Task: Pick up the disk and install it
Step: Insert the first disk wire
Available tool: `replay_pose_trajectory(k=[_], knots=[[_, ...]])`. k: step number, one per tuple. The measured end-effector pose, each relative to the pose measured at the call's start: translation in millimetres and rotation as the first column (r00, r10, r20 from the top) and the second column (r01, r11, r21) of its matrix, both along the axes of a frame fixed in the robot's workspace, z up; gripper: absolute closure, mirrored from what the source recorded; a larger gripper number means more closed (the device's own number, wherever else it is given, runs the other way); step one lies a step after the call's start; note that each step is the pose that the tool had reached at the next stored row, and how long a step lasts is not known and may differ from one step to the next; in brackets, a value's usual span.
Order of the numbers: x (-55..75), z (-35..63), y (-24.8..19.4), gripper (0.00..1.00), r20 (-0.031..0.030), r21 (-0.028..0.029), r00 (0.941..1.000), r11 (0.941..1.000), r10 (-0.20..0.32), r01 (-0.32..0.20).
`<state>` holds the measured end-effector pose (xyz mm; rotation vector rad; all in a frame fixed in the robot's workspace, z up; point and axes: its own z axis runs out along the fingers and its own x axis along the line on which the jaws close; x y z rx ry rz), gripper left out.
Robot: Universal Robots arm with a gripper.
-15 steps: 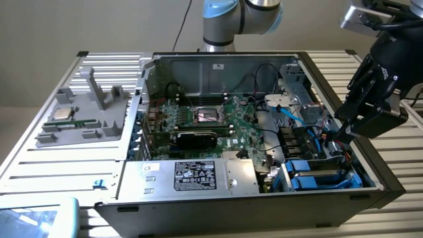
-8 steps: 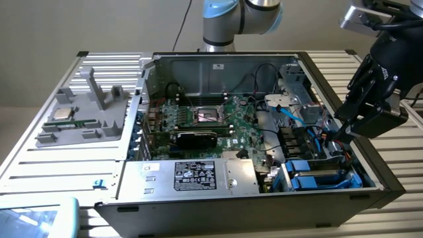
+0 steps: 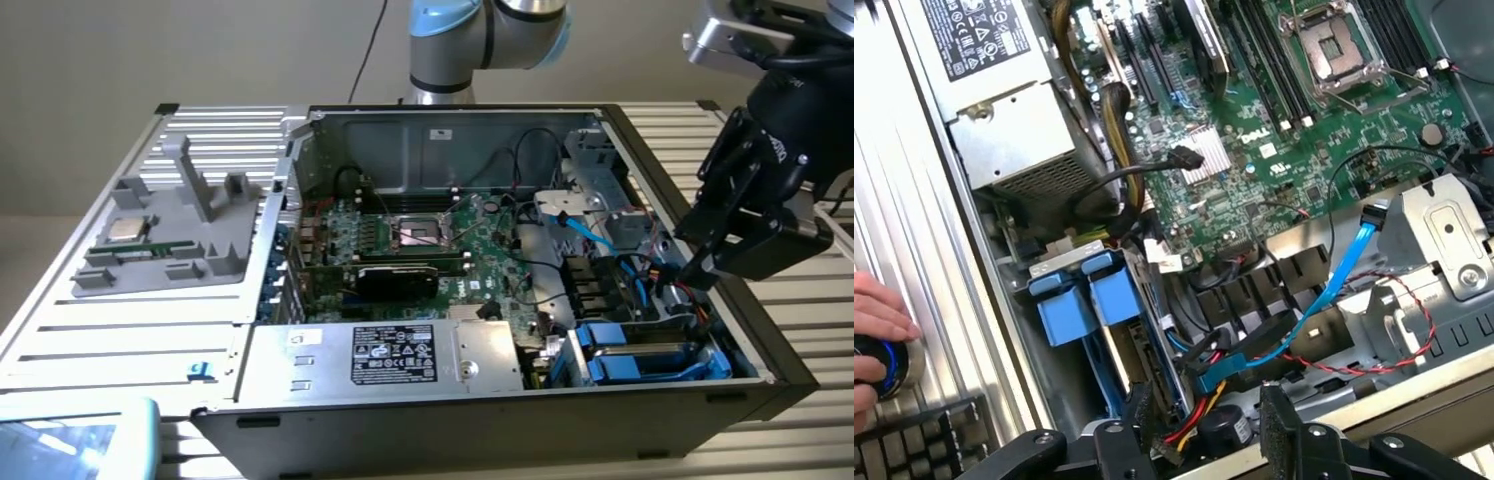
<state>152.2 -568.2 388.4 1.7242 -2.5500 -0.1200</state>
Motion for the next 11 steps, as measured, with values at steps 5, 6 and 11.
replay_pose_trajectory(k=[5, 6, 11], knots=[[0.0, 0.0, 0.0, 0.45, 0.0000, 0.0018, 0.9958, 0.9957, 0.092, -0.092], [-0.2, -0.1, 0.0, 0.45, 0.0000, 0.0018, 0.9944, 0.9944, 0.106, -0.106], [-5.5, 0.0, -1.1, 0.45, 0.0000, 0.0017, 0.9909, 0.9909, 0.135, -0.135]])
